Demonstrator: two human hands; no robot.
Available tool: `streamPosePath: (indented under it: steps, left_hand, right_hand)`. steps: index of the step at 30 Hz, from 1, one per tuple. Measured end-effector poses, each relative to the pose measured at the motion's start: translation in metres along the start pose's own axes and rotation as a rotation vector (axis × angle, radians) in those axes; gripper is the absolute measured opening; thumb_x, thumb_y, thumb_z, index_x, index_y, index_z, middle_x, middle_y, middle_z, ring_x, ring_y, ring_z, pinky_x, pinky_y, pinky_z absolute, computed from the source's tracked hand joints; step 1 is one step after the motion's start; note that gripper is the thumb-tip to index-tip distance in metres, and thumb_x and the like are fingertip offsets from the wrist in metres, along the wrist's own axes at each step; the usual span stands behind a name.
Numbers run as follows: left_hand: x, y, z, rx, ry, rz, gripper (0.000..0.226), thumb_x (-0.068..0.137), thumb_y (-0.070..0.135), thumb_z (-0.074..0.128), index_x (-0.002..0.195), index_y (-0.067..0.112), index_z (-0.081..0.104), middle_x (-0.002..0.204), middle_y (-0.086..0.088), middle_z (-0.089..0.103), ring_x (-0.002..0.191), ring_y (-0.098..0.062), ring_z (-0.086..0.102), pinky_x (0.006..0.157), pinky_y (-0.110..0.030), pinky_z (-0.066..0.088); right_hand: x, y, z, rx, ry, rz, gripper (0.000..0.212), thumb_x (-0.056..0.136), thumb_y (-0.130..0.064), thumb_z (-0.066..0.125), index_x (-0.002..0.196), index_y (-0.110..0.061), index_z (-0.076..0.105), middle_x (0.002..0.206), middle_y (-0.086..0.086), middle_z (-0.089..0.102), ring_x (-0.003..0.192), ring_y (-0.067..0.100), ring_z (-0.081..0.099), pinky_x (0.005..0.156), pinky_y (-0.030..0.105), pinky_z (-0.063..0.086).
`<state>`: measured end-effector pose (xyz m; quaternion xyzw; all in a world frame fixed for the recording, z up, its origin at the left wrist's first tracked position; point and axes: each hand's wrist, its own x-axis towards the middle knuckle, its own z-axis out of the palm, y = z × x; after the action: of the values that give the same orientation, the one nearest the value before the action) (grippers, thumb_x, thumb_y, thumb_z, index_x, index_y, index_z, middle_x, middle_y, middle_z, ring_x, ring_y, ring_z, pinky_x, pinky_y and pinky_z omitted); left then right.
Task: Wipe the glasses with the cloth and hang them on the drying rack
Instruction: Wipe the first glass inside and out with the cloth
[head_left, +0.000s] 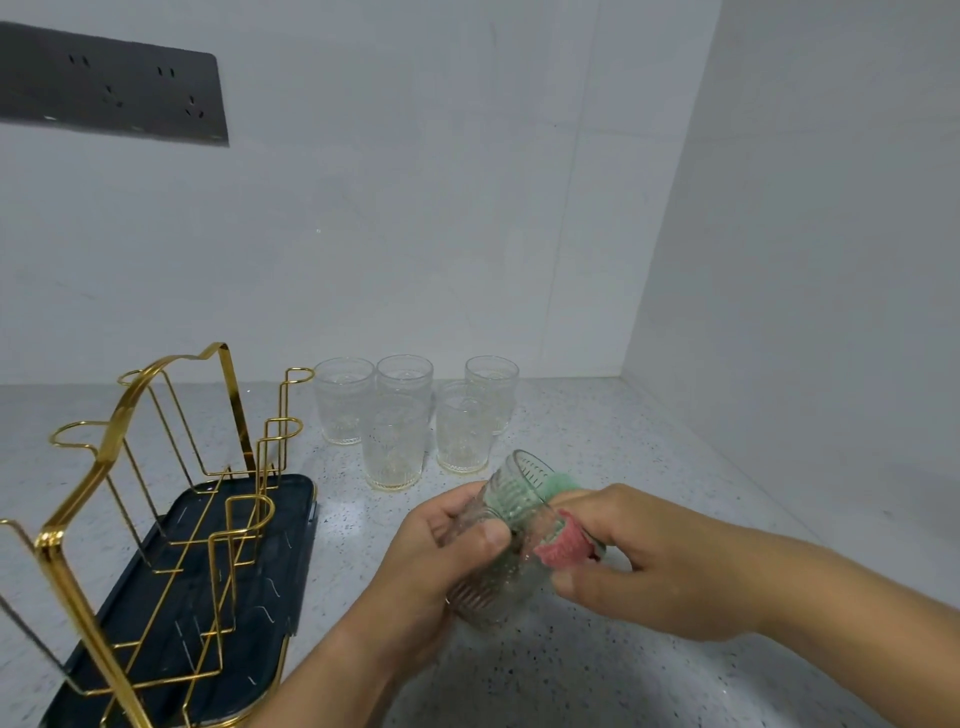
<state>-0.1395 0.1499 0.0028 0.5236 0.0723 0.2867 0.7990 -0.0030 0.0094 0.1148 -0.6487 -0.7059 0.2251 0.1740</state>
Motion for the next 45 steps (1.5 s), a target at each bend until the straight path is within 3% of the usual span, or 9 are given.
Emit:
streamPosePath:
  steps: [4, 9, 11, 15, 20, 24, 31, 37, 45]
  left_hand:
    - [-0.002, -0.001, 0.001, 0.182, 0.049, 0.069, 0.056, 0.066, 0.029, 0.089, 0.119, 0.013, 0.078, 0.116, -0.026, 0.076, 0.108, -0.044, 0.073, 0.097, -0.053, 0.060]
    - [-0.003, 0.002, 0.002, 0.310, 0.133, 0.213, 0.063, 0.060, 0.030, 0.091, 0.119, 0.015, 0.076, 0.113, -0.013, 0.079, 0.102, -0.026, 0.077, 0.085, -0.029, 0.061]
    - [-0.003, 0.002, 0.000, 0.285, 0.129, 0.177, 0.066, 0.063, 0.031, 0.090, 0.124, 0.011, 0.074, 0.116, -0.015, 0.078, 0.108, -0.033, 0.076, 0.089, -0.036, 0.062]
    - [-0.003, 0.004, 0.002, 0.071, 0.006, -0.026, 0.073, 0.063, 0.040, 0.097, 0.121, 0.002, 0.075, 0.118, -0.028, 0.074, 0.103, -0.042, 0.073, 0.094, -0.049, 0.059]
    - [-0.004, 0.009, 0.006, -0.087, -0.187, -0.129, 0.067, 0.069, 0.045, 0.095, 0.113, -0.002, 0.078, 0.105, -0.021, 0.078, 0.093, -0.029, 0.076, 0.082, -0.037, 0.061]
    - [-0.005, 0.008, 0.007, 0.101, -0.080, -0.036, 0.069, 0.067, 0.038, 0.096, 0.122, 0.001, 0.075, 0.115, -0.030, 0.075, 0.100, -0.036, 0.072, 0.088, -0.042, 0.060]
    - [-0.008, -0.002, 0.010, 0.545, 0.088, 0.329, 0.059, 0.057, 0.029, 0.095, 0.114, 0.029, 0.079, 0.110, 0.006, 0.073, 0.101, -0.012, 0.073, 0.082, -0.020, 0.056]
    - [-0.002, 0.005, 0.003, 0.245, 0.007, 0.053, 0.065, 0.057, 0.035, 0.097, 0.117, 0.016, 0.080, 0.112, -0.019, 0.079, 0.095, -0.030, 0.076, 0.083, -0.037, 0.062]
    - [-0.004, 0.015, 0.002, -0.140, -0.208, -0.218, 0.074, 0.054, 0.044, 0.103, 0.111, 0.006, 0.078, 0.104, -0.017, 0.075, 0.089, -0.030, 0.075, 0.075, -0.044, 0.061]
  right_hand:
    - [-0.002, -0.007, -0.003, 0.148, -0.092, 0.077, 0.032, 0.092, -0.010, 0.054, 0.071, -0.034, 0.057, 0.073, -0.002, 0.044, 0.066, 0.014, 0.042, 0.066, 0.039, 0.037]
    - [0.003, -0.007, -0.007, 0.222, -0.116, 0.190, 0.035, 0.082, -0.008, 0.054, 0.110, 0.014, 0.052, 0.076, 0.010, 0.037, 0.057, 0.011, 0.030, 0.057, 0.041, 0.023]
    - [0.004, -0.009, -0.007, 0.166, -0.127, 0.155, 0.006, 0.086, 0.000, 0.056, 0.091, 0.002, 0.054, 0.071, 0.006, 0.037, 0.056, 0.012, 0.033, 0.052, 0.032, 0.026]
    - [0.001, -0.019, -0.006, -0.091, -0.173, 0.158, 0.033, 0.092, -0.016, 0.064, 0.065, -0.028, 0.048, 0.058, -0.008, 0.034, 0.046, 0.008, 0.032, 0.043, 0.019, 0.027]
    - [-0.004, -0.026, -0.003, -0.309, -0.185, -0.017, 0.026, 0.094, -0.045, 0.068, 0.096, -0.068, 0.056, 0.087, -0.032, 0.047, 0.082, -0.013, 0.048, 0.069, 0.008, 0.036]
    - [-0.009, -0.024, -0.003, -0.063, -0.137, 0.084, 0.018, 0.092, -0.039, 0.074, 0.089, -0.054, 0.065, 0.076, -0.049, 0.052, 0.075, -0.025, 0.052, 0.063, -0.002, 0.037]
    - [-0.006, -0.007, -0.002, 0.536, -0.234, 0.186, 0.030, 0.086, 0.002, 0.070, 0.079, -0.025, 0.060, 0.065, -0.021, 0.059, 0.060, -0.006, 0.056, 0.062, 0.009, 0.042]
    - [0.000, -0.011, -0.005, -0.075, -0.251, 0.220, 0.033, 0.087, -0.022, 0.074, 0.088, 0.003, 0.053, 0.067, 0.006, 0.038, 0.053, 0.012, 0.036, 0.048, 0.027, 0.028]
    - [-0.005, -0.021, -0.001, -0.532, -0.193, 0.019, 0.046, 0.088, -0.057, 0.070, 0.074, -0.028, 0.038, 0.081, -0.014, 0.038, 0.066, 0.000, 0.042, 0.057, 0.014, 0.033]
